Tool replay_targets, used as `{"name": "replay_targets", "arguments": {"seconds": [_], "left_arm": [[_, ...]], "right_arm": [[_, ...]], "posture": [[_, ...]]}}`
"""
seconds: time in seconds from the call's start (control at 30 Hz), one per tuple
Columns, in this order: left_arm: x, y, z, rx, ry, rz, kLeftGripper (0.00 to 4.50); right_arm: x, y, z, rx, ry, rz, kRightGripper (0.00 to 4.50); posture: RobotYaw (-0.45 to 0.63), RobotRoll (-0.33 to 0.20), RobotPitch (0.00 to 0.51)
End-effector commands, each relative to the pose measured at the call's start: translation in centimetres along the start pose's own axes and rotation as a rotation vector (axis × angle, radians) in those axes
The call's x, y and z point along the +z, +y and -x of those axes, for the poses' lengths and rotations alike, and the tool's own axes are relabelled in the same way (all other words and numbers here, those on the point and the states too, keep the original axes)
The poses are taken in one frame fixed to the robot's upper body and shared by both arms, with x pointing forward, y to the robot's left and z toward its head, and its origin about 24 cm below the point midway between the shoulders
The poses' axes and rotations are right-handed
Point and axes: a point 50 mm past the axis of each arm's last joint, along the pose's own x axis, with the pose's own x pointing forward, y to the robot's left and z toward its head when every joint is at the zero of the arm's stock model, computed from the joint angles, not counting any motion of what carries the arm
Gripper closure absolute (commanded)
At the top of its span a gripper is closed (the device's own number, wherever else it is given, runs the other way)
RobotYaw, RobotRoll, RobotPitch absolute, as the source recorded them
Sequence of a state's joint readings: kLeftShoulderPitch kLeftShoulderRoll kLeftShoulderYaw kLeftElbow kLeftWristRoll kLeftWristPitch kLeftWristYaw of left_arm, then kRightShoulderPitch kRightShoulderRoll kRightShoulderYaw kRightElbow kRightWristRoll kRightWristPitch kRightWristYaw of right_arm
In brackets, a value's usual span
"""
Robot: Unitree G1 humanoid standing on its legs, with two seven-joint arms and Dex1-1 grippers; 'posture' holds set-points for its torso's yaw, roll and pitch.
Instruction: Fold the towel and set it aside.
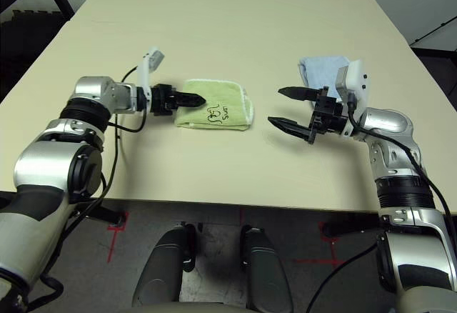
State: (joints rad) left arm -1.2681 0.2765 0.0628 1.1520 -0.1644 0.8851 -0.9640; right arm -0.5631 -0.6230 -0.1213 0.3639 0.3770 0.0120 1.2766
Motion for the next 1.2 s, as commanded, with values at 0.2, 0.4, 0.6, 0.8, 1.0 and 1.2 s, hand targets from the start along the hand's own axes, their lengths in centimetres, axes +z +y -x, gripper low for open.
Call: {"name": "replay_targets", "arguments": {"seconds": [0.2, 0.4, 0.6, 0.8, 1.0, 1.2], "left_arm": [[-1.0, 0.6, -0.5, 0.037, 0.042, 0.031, 2.49], [-0.4, 0.5, -0.2, 0.039, -0.007, 0.047, 4.49], [0.8, 1.7, 1.4, 0.076, -0.26, 0.171, 4.49], [2.4, 4.7, 5.5, 0.299, -0.599, 0.304, 4.49], [3.2, 7.3, 10.4, 0.535, -0.902, 0.409, 4.49], [2.0, 8.9, 12.4, 0.642, -0.99, 0.47, 4.49]], "right_arm": [[0.0, 0.1, 0.9, -0.029, 0.009, 0.004, 0.0], [0.0, 0.0, 0.7, -0.035, 0.007, 0.004, 0.0], [-0.1, -0.1, 0.2, -0.103, -0.038, -0.003, 0.0], [-0.3, 0.1, -0.1, -0.115, -0.048, -0.012, 0.0], [0.0, -0.2, -0.4, -0.113, -0.054, -0.009, 0.0], [0.2, -0.6, -0.5, -0.112, -0.057, -0.001, 0.0]], "posture": [[0.02, 0.0, 0.17], [0.03, 0.0, 0.167], [0.03, 0.0, 0.157], [0.06, 0.0, 0.158], [0.06, 0.0, 0.157], [0.07, 0.0, 0.155]]}}
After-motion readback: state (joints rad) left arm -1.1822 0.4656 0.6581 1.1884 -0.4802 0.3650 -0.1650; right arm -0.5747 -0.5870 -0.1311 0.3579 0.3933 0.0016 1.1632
